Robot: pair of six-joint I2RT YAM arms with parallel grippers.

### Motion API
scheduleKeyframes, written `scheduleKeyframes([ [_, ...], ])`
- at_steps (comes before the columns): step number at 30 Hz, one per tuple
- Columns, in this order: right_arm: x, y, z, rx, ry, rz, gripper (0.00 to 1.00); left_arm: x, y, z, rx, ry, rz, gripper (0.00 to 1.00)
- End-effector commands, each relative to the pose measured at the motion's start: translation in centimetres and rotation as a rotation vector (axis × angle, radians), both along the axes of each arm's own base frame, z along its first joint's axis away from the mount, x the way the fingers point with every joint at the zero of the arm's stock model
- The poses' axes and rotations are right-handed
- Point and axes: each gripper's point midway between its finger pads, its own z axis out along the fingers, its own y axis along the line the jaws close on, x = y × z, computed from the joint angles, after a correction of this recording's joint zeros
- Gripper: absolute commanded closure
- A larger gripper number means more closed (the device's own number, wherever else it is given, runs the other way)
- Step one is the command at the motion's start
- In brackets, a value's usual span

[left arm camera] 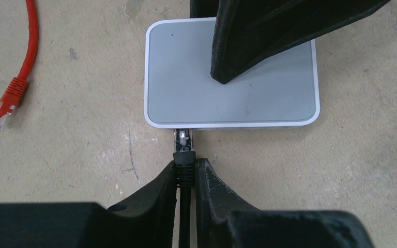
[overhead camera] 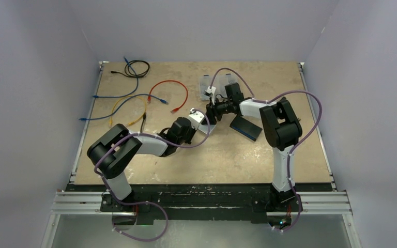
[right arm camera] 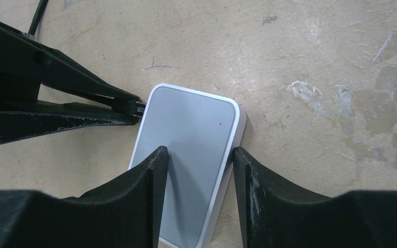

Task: Insert the plug into the switch port
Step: Insert the connector into the switch port.

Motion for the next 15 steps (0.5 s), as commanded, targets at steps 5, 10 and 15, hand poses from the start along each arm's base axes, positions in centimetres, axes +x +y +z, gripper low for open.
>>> scheduleKeyframes([
  [5, -5.9, 1.0, -1.9, -0.049, 0.226, 0.027, 0.5, -1.4, -0.2, -0.4, 0.019, 0.131, -0.023, 0.73],
  [10, -5.5, 0.7, -2.1, -0.073, 0.212, -0.002, 0.5, -2.0, 0.2, 0.0, 0.011, 0.206, -0.025, 0.69],
  [15, -5.2, 0.6, -2.2, -0.081, 0.205, -0.014, 0.5, -2.7, 0.9, 0.5, 0.027, 0.258, -0.018, 0.69],
])
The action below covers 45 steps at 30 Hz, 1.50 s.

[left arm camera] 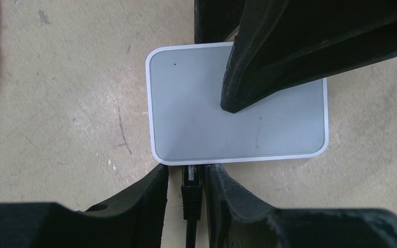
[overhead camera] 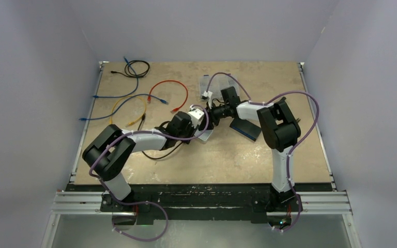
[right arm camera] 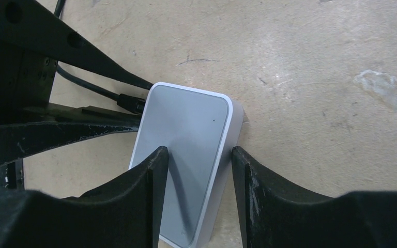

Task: Insert the plug into the switch port
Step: Insert the connector into the switch port.

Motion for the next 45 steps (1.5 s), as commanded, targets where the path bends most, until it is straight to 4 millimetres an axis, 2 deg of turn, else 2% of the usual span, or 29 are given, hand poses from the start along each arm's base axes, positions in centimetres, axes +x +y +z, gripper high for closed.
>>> scheduleKeyframes([
  [1, -2.8, -0.3, -1.5, -0.066, 0.095, 0.005, 0.5, -1.3, 0.3, 0.7, 0.006, 0.094, -0.011, 0.69],
  [10, -2.7, -0.4, -1.6, -0.074, 0.092, -0.002, 0.5, -2.1, 0.5, 2.6, -0.003, 0.154, -0.009, 0.69],
  [15, -2.6, -0.4, -1.7, -0.08, 0.089, -0.006, 0.5, -2.2, 1.2, 2.6, 0.0, 0.179, 0.02, 0.68],
  [20, -2.5, -0.5, -1.7, -0.08, 0.087, -0.008, 0.49, -2.0, 1.1, 2.1, 0.001, 0.201, 0.018, 0.7],
  [22, -2.5, -0.5, -1.7, -0.08, 0.088, -0.008, 0.5, -2.0, 0.9, 2.0, -0.003, 0.208, 0.009, 0.74],
  [28, -2.5, -0.4, -1.7, -0.081, 0.089, -0.007, 0.5, -2.1, 0.7, 1.6, -0.001, 0.222, -0.003, 0.96],
  [30, -2.5, -0.4, -1.7, -0.08, 0.087, -0.006, 0.5, -2.3, 0.7, 1.2, 0.005, 0.233, -0.006, 1.0],
  [33, -2.5, -0.4, -1.8, -0.081, 0.088, -0.006, 0.5, -2.4, 0.8, 0.7, 0.011, 0.242, -0.005, 1.0],
  [36, -2.5, -0.4, -1.7, -0.08, 0.087, -0.006, 0.5, -2.4, 0.9, 0.6, 0.012, 0.244, -0.002, 0.9],
  [39, -2.5, -0.4, -1.7, -0.079, 0.088, -0.004, 0.5, -2.3, 0.9, 0.9, 0.013, 0.237, 0.001, 0.86],
  [45, -2.5, -0.4, -1.8, -0.078, 0.089, -0.004, 0.5, -2.3, 1.2, 0.8, 0.031, 0.238, 0.008, 0.84],
])
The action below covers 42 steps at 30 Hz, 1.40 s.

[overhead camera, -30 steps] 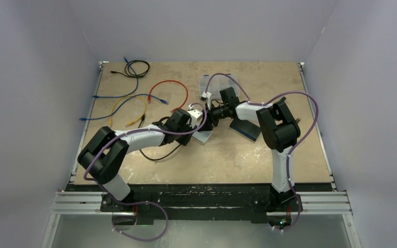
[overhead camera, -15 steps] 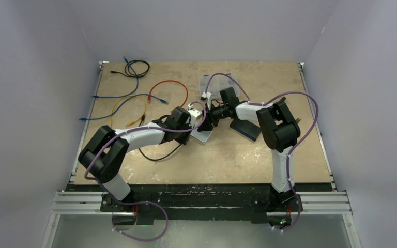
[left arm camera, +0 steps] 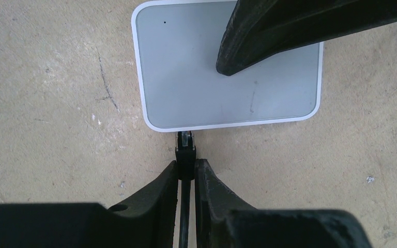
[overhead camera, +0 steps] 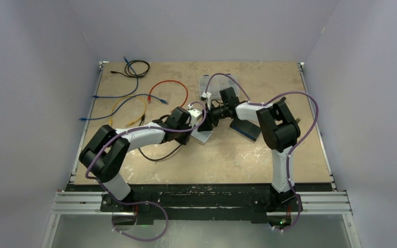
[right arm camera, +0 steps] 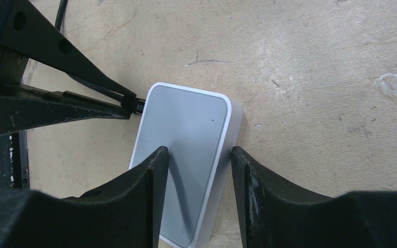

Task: Insert the plug into the switch port
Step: Insert the connector into the switch port.

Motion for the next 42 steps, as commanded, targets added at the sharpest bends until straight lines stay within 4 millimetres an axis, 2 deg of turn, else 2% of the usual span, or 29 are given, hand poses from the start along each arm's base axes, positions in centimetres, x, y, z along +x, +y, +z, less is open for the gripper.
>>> scheduleKeyframes([
  [1, -1.8, -0.9, -1.7, -0.077, 0.075, -0.017, 0.5, 0.7, -0.3, 0.4, -0.004, -0.004, 0.007, 0.84],
  [16, -1.8, -0.9, -1.7, -0.074, 0.077, -0.017, 0.5, 0.4, -0.4, 0.4, -0.004, 0.008, -0.005, 0.82],
  [19, -1.7, -0.9, -1.8, -0.076, 0.077, -0.019, 0.5, 0.5, -0.4, 0.3, -0.002, 0.005, -0.002, 0.86],
  [22, -1.7, -0.9, -1.7, -0.077, 0.074, -0.019, 0.5, 0.6, -0.5, 0.1, -0.002, 0.004, -0.006, 1.0],
  [28, -2.3, -0.5, -1.9, -0.061, 0.092, 0.016, 0.51, 1.4, -1.0, -0.4, -0.012, -0.033, -0.027, 1.0],
  [35, -5.1, 1.4, -1.8, -0.033, 0.111, 0.174, 0.51, 4.6, -2.3, 2.6, -0.101, -0.238, -0.057, 1.0],
  [42, -7.5, 2.5, -2.1, -0.016, 0.136, 0.296, 0.51, 6.2, -3.2, 4.7, -0.177, -0.351, -0.108, 1.0],
])
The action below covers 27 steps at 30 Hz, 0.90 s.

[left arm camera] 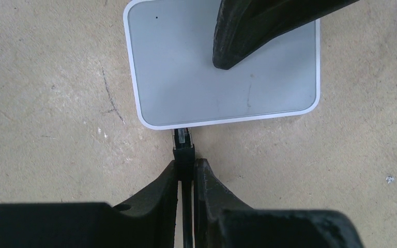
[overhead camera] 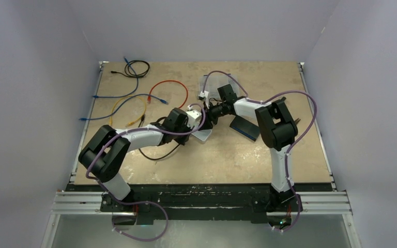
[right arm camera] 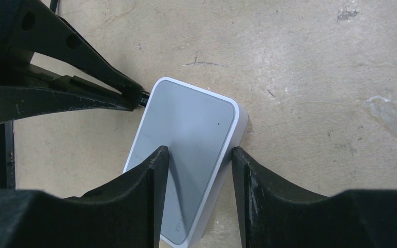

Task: Insert the plug into the switch port
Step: Insert the connector into the switch port.

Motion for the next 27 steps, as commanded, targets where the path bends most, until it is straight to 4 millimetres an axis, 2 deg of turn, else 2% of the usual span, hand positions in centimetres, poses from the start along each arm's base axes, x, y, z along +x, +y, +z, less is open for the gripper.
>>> scheduleKeyframes([
  [1, -7.9, 2.4, -2.3, -0.009, 0.175, 0.226, 0.51, 5.2, -3.5, 5.3, -0.168, -0.289, -0.068, 1.0],
  [4, -8.7, 2.7, -2.4, -0.013, 0.176, 0.262, 0.51, 5.3, -3.6, 5.6, -0.16, -0.32, -0.105, 1.0],
  [11, -11.0, 3.4, -2.4, -0.006, 0.19, 0.372, 0.51, 7.0, -2.7, 8.2, -0.219, -0.417, -0.028, 1.0],
  [16, -12.2, 3.7, -1.7, 0.035, 0.197, 0.438, 0.51, 7.7, -3.0, 8.4, -0.273, -0.425, 0.026, 1.0],
  [21, -12.2, 4.1, -1.2, 0.059, 0.206, 0.432, 0.51, 6.3, -5.8, 8.8, -0.231, -0.482, 0.037, 1.0],
  [23, -12.0, 3.9, -1.3, 0.057, 0.212, 0.422, 0.51, 5.7, -6.7, 9.2, -0.305, -0.476, 0.05, 1.0],
  [25, -11.8, 3.7, -1.3, 0.056, 0.218, 0.412, 0.51, 5.7, -6.4, 10.1, -0.366, -0.498, 0.097, 1.0],
  [27, -11.7, 3.6, -1.4, 0.056, 0.221, 0.405, 0.51, 6.4, -4.8, 10.5, -0.36, -0.518, 0.165, 1.0],
])
